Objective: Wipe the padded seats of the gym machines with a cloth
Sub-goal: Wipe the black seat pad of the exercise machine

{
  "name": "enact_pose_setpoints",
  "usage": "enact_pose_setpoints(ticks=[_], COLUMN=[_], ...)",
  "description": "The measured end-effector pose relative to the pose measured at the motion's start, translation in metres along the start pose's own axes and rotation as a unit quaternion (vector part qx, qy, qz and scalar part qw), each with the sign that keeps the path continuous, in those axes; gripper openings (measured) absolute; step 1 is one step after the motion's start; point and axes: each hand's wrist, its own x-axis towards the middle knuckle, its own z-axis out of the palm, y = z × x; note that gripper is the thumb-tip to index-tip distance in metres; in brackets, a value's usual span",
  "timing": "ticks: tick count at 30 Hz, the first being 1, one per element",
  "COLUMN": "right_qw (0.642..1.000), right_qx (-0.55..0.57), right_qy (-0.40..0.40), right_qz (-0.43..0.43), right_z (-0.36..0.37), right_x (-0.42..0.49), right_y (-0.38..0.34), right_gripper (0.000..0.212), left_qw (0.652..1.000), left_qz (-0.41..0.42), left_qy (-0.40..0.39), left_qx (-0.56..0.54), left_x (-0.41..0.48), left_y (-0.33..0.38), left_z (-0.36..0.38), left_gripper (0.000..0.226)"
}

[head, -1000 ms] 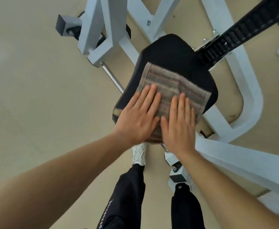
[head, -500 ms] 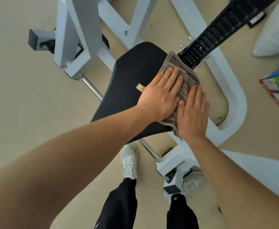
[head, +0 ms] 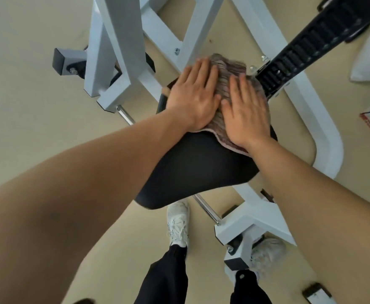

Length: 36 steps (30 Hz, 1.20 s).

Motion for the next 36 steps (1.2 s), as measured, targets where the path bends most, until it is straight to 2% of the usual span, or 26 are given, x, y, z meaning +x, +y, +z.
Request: enact_pose_setpoints(ticks=[4, 6, 10, 13, 17, 20, 24, 26, 29, 34, 36], right_qw=[0.998, 0.999, 0.999, 0.998, 0.996, 1.000, 0.992, 0.987, 0.984, 0.996, 0.998], right_qx=[-0.005, -0.013, -0.019, -0.006, 0.008, 0.023, 0.058, 0.068, 0.053, 0.051, 0.043], right_qy=[0.029, 0.011, -0.032, -0.034, -0.024, -0.007, -0.002, -0.011, 0.011, 0.021, 0.024], right_qz=[0.062, 0.051, -0.008, -0.043, -0.085, -0.001, 0.116, 0.147, 0.171, 0.066, 0.031], right_z=[0.013, 0.016, 0.022, 0.019, 0.008, 0.007, 0.013, 0.014, 0.006, -0.014, -0.017], right_x=[-0.066, -0.110, -0.160, -0.148, -0.093, -0.078, -0.110, -0.108, -0.072, 0.011, 0.036], right_y=[0.009, -0.008, -0.066, -0.076, -0.036, 0.005, 0.022, 0.015, 0.006, -0.012, -0.026], right_gripper=[0.067, 0.066, 0.065, 0.062, 0.062, 0.064, 0.068, 0.071, 0.068, 0.058, 0.055], left_qw=[0.997, 0.995, 0.997, 0.998, 0.999, 0.991, 0.945, 0.929, 0.938, 0.968, 0.986], left_qz=[0.079, 0.093, 0.059, 0.043, 0.043, 0.130, 0.321, 0.366, 0.342, 0.231, 0.147], left_qy=[0.006, -0.009, -0.037, -0.040, -0.018, -0.008, -0.022, -0.009, 0.026, 0.063, 0.056], left_qx=[-0.013, -0.027, -0.022, -0.011, -0.016, 0.010, 0.062, 0.057, 0.045, 0.071, 0.051], left_x=[-0.030, -0.087, -0.181, -0.178, -0.117, -0.054, 0.004, 0.019, 0.038, 0.058, 0.054], left_y=[0.029, 0.031, 0.013, -0.004, -0.001, 0.014, 0.044, 0.045, 0.028, -0.025, -0.045], left_z=[0.013, 0.018, 0.014, 0.011, 0.010, 0.012, 0.016, 0.015, 0.009, -0.008, -0.009], left_gripper=[0.070, 0.068, 0.063, 0.062, 0.068, 0.068, 0.068, 0.064, 0.059, 0.058, 0.056])
